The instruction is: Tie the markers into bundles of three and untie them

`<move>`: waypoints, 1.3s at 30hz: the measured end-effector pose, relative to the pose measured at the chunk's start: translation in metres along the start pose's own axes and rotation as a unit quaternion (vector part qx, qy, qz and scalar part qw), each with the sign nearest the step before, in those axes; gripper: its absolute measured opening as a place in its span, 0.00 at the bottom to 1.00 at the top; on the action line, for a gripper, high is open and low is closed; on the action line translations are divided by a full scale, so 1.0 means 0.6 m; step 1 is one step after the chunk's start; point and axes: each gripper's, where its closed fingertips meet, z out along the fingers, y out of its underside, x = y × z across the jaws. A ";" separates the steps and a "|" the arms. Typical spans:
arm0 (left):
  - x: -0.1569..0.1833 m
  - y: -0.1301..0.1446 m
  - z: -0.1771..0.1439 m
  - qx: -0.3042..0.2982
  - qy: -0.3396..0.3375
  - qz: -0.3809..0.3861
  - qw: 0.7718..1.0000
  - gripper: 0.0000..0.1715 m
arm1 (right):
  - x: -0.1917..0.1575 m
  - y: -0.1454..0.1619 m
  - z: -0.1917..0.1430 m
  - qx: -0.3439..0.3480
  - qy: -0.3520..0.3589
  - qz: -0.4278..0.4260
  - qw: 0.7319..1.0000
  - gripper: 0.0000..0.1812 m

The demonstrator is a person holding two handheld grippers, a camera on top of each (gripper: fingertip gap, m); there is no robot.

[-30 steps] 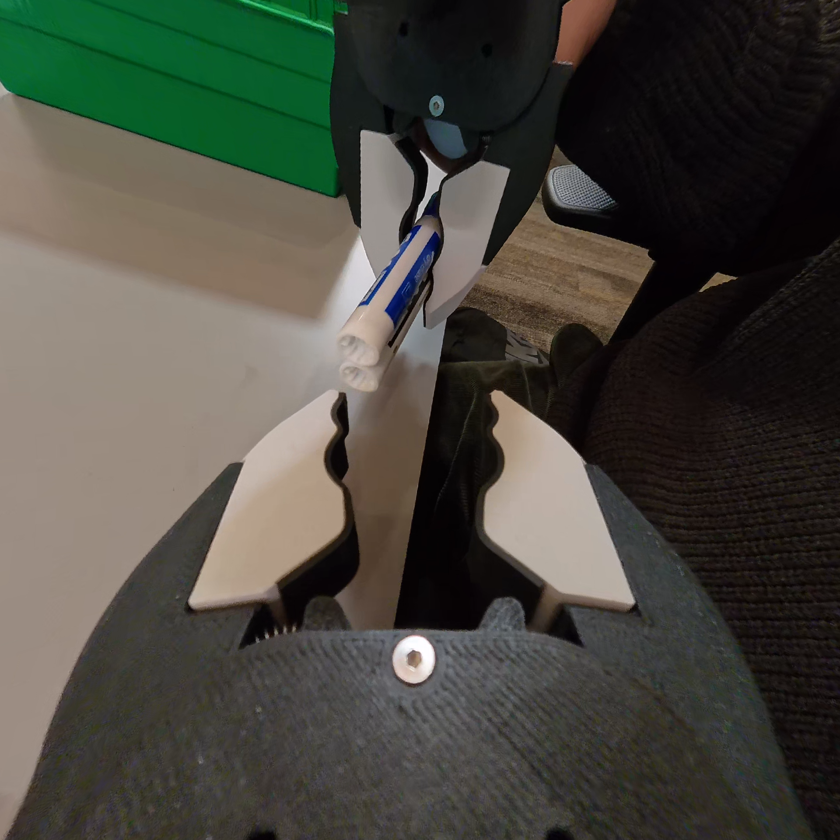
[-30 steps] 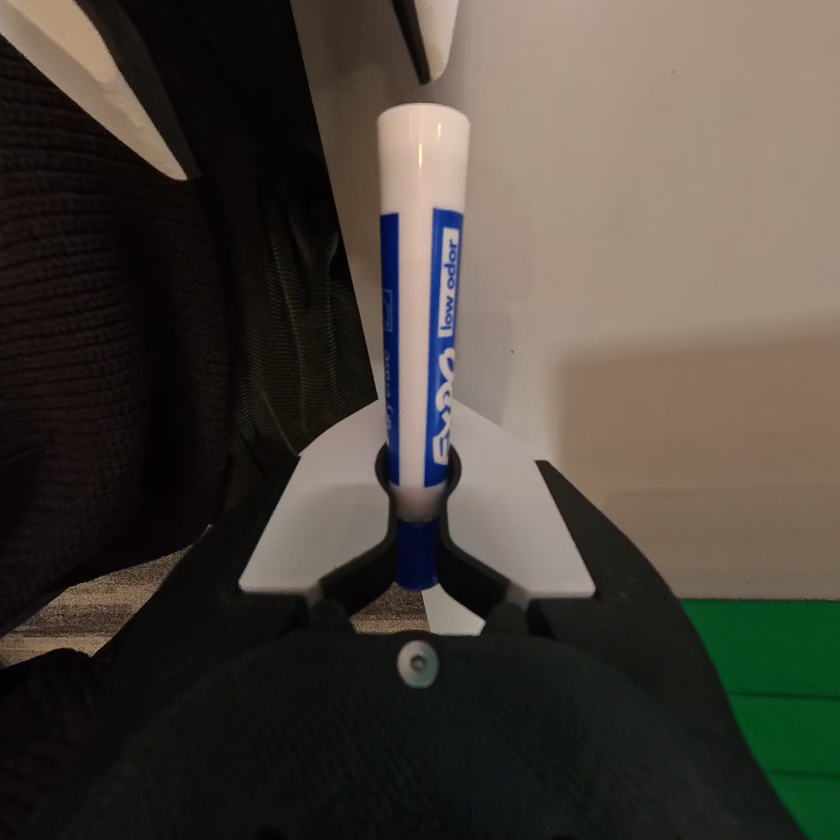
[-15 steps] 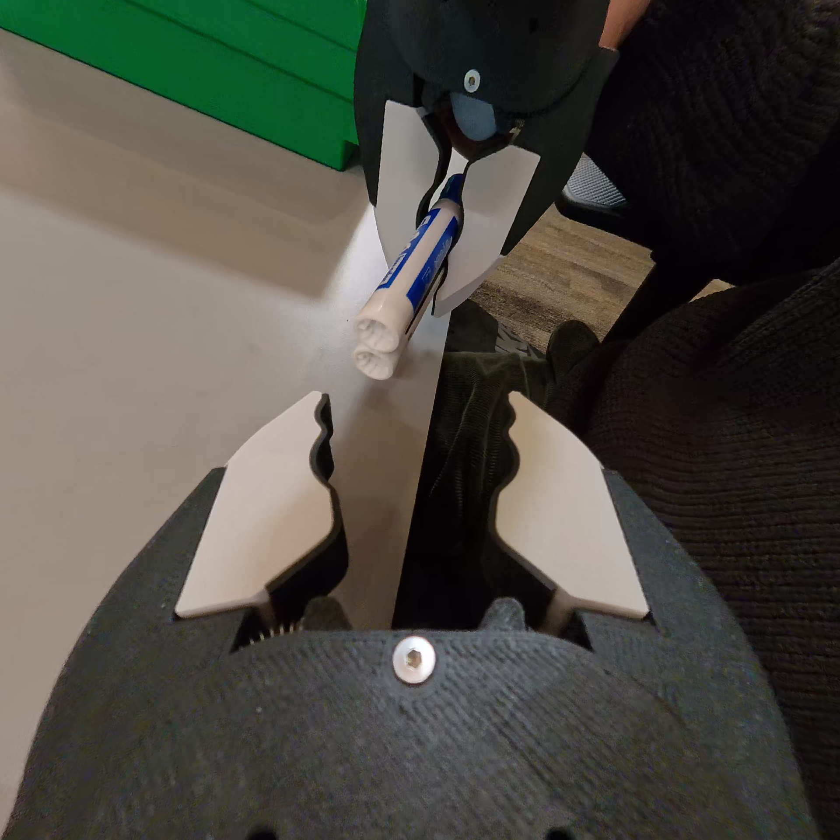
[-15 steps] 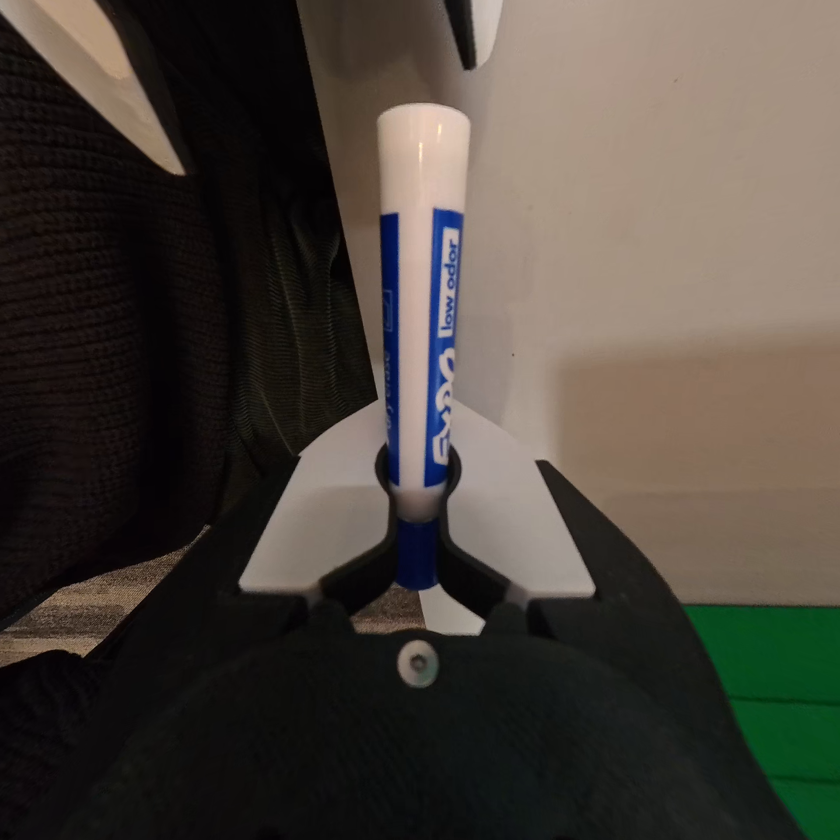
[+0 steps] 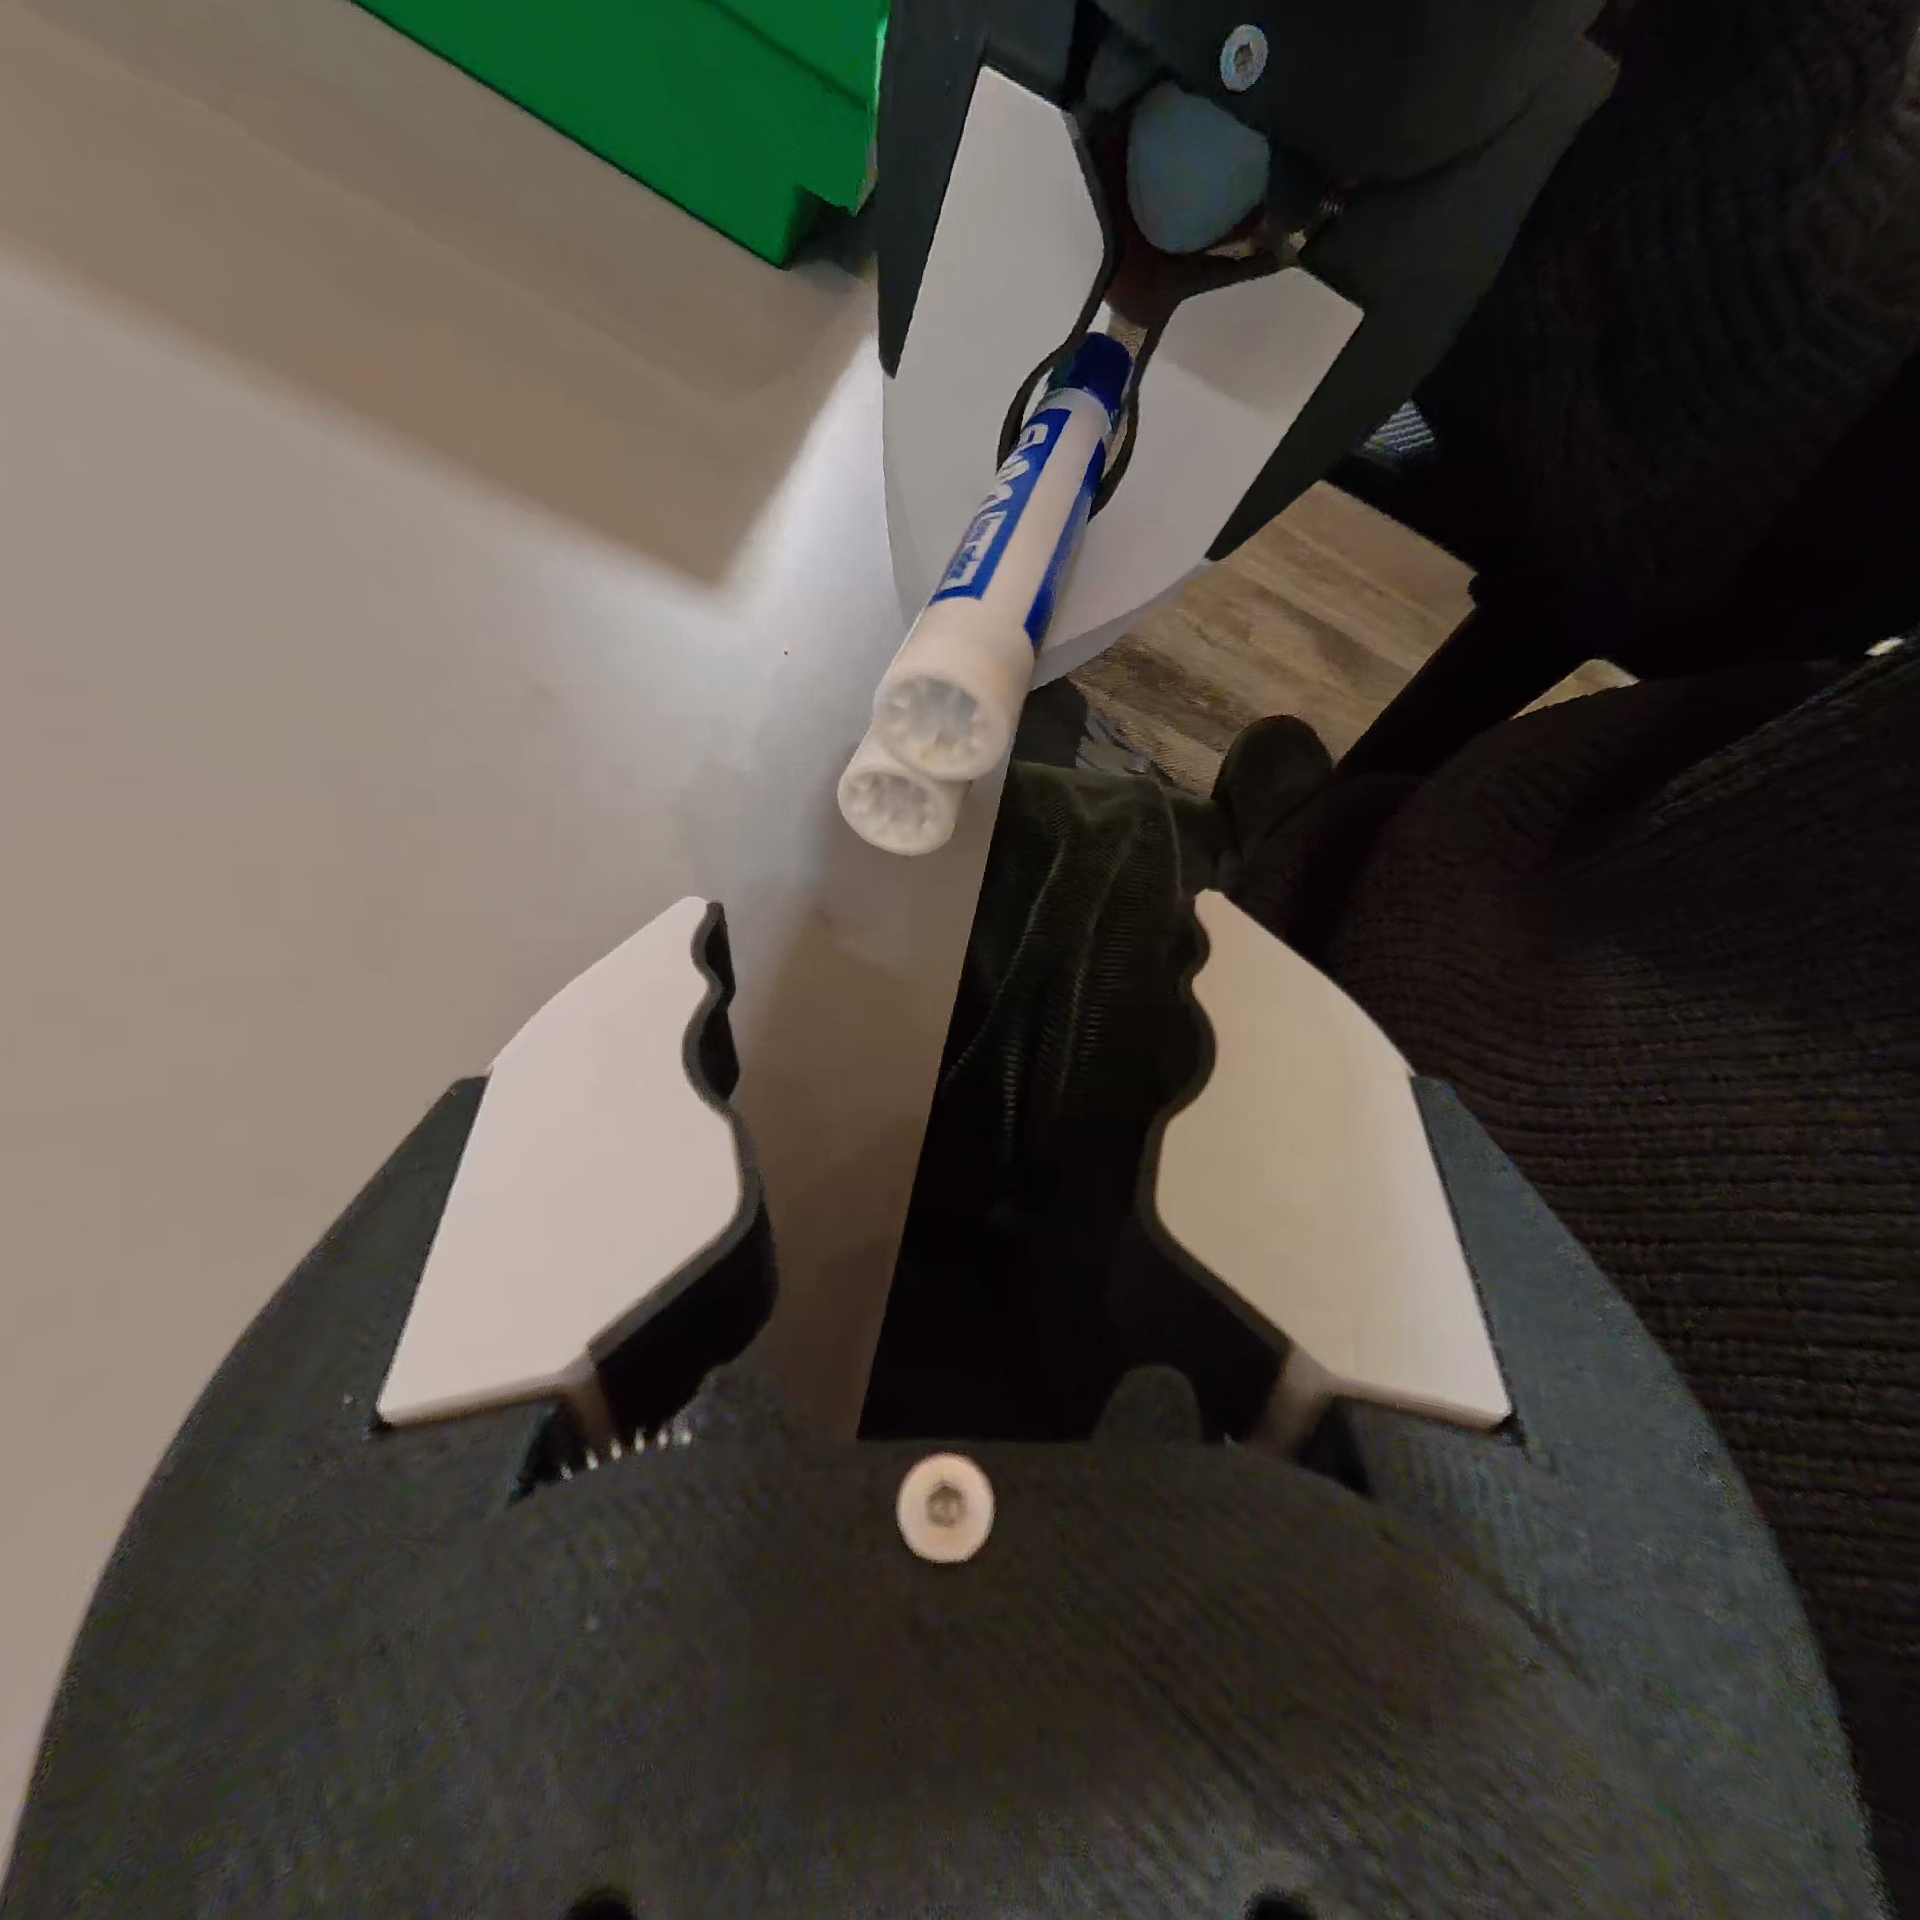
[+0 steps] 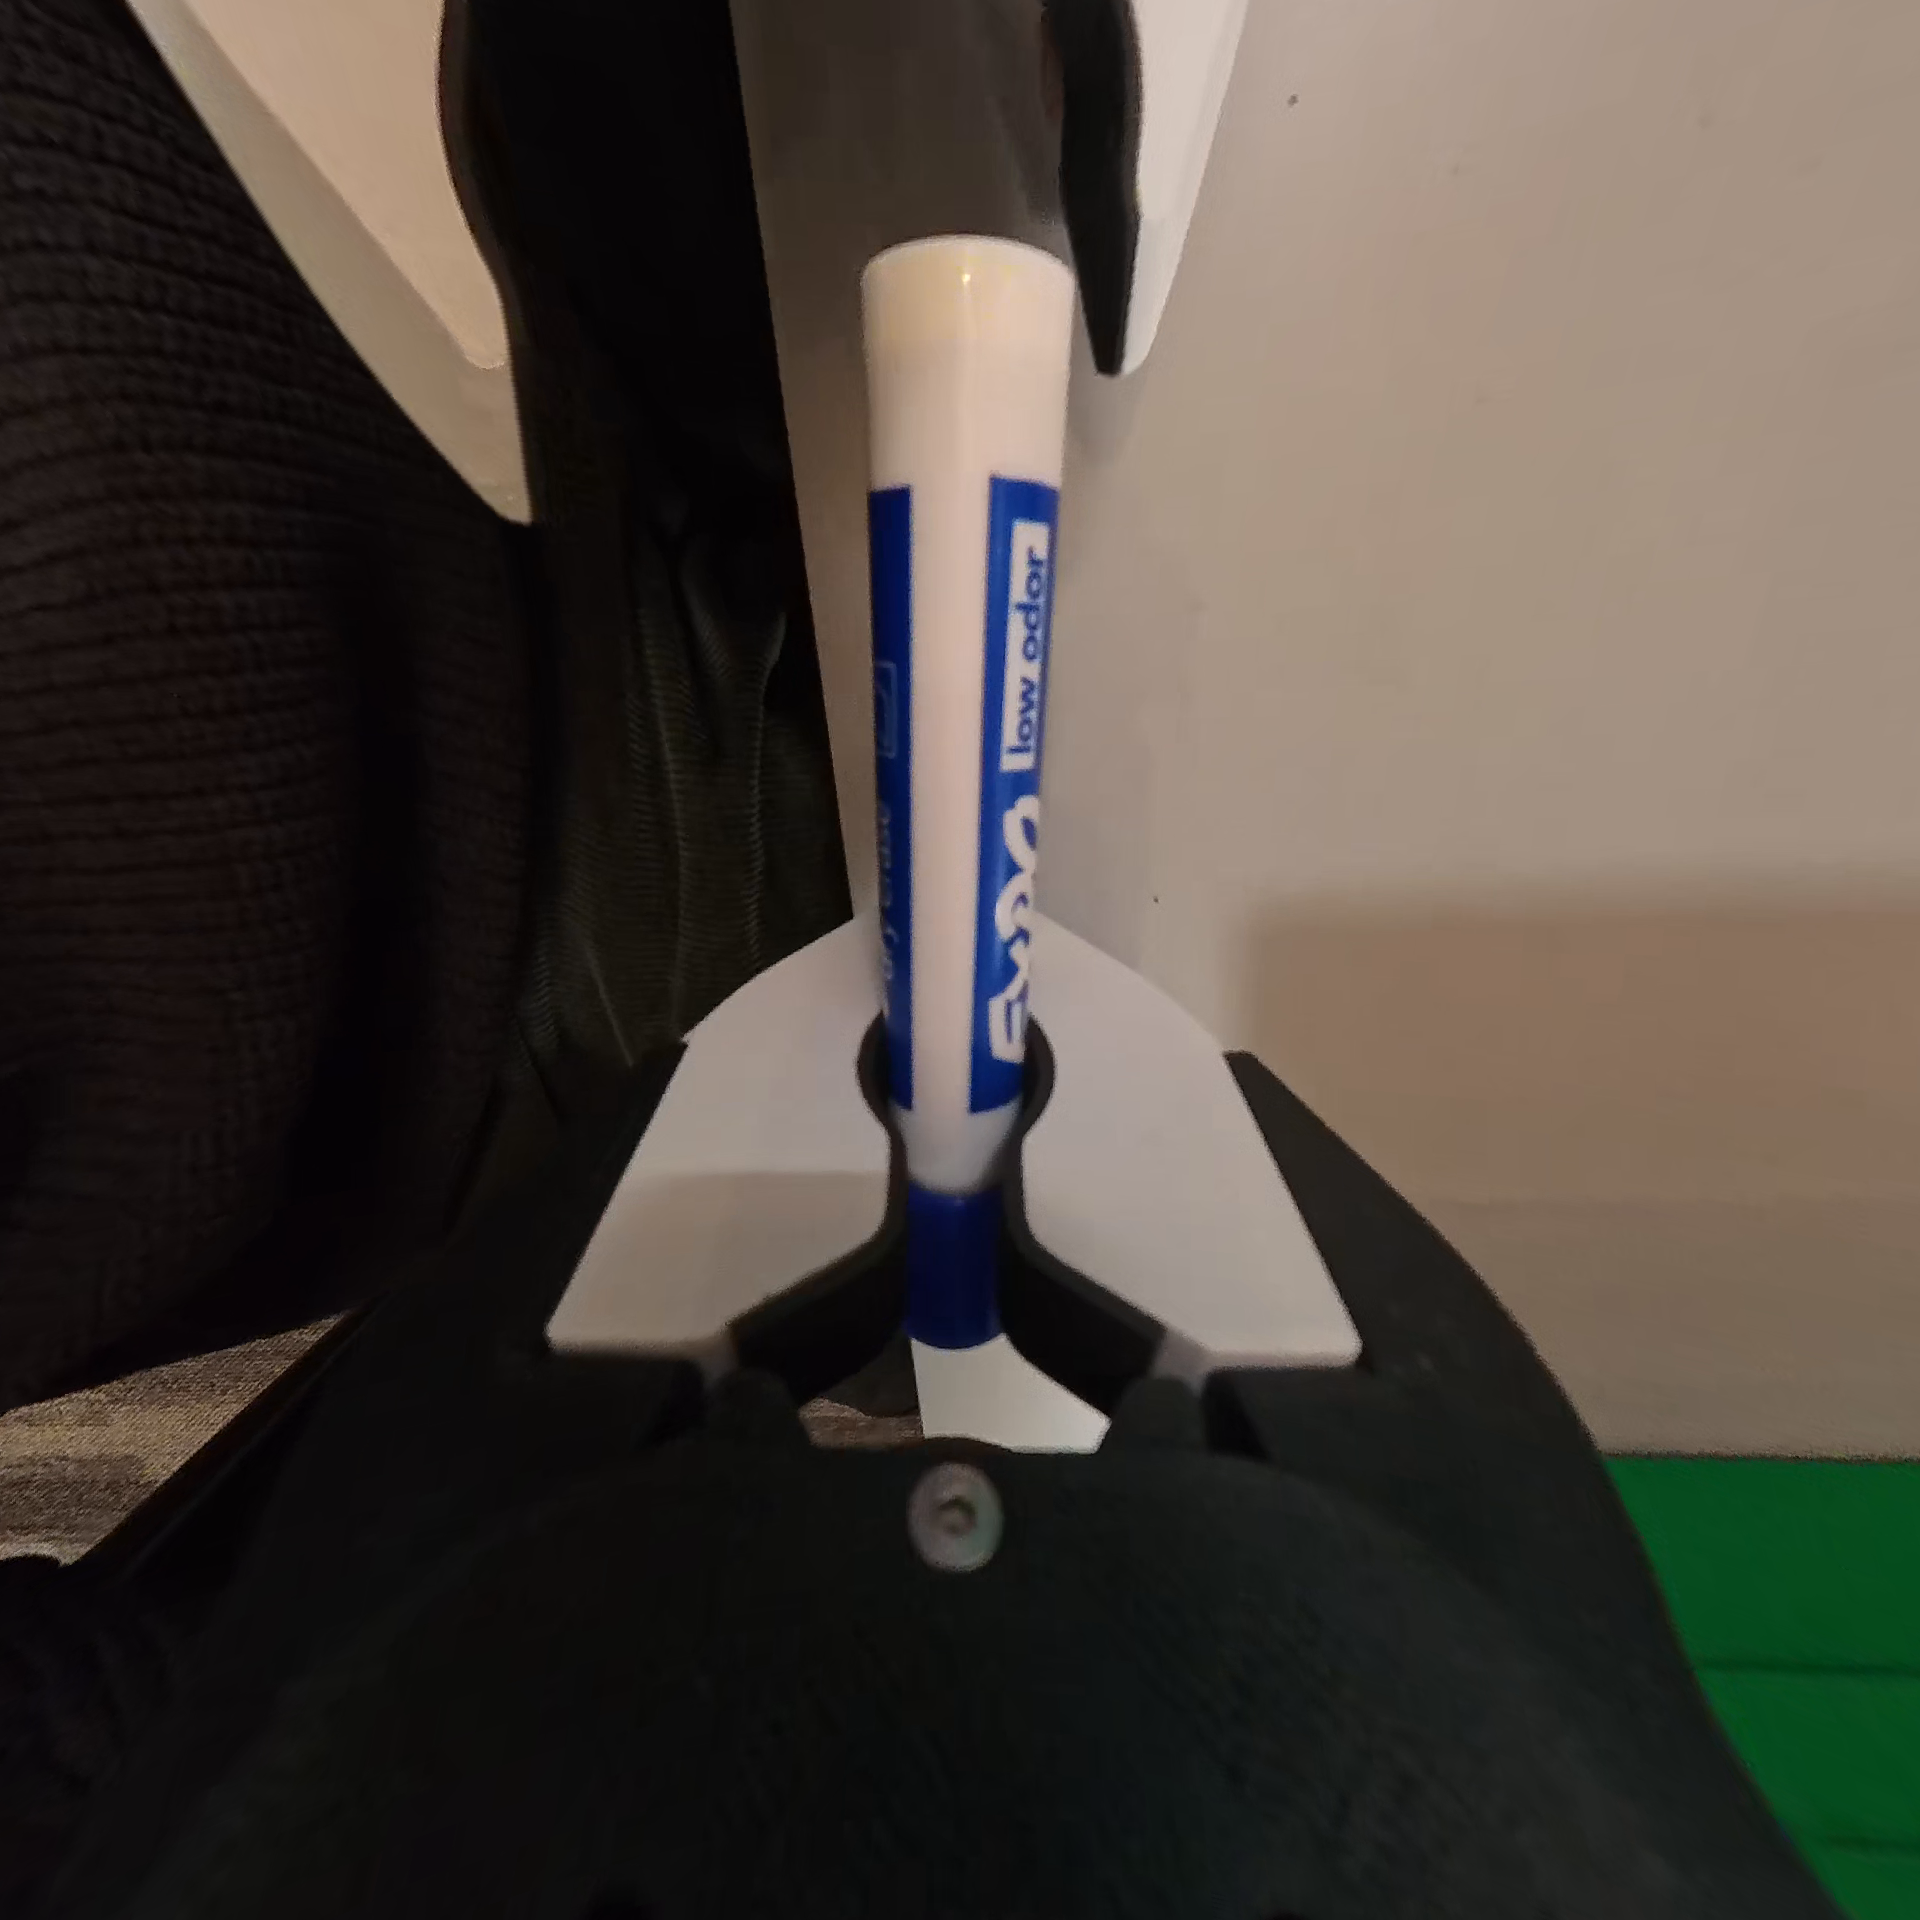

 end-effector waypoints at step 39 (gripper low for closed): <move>0.159 -0.041 -0.068 -0.219 0.495 -0.267 0.797 0.46 | -0.009 -0.043 -0.059 -0.083 -0.033 -0.309 0.947 0.08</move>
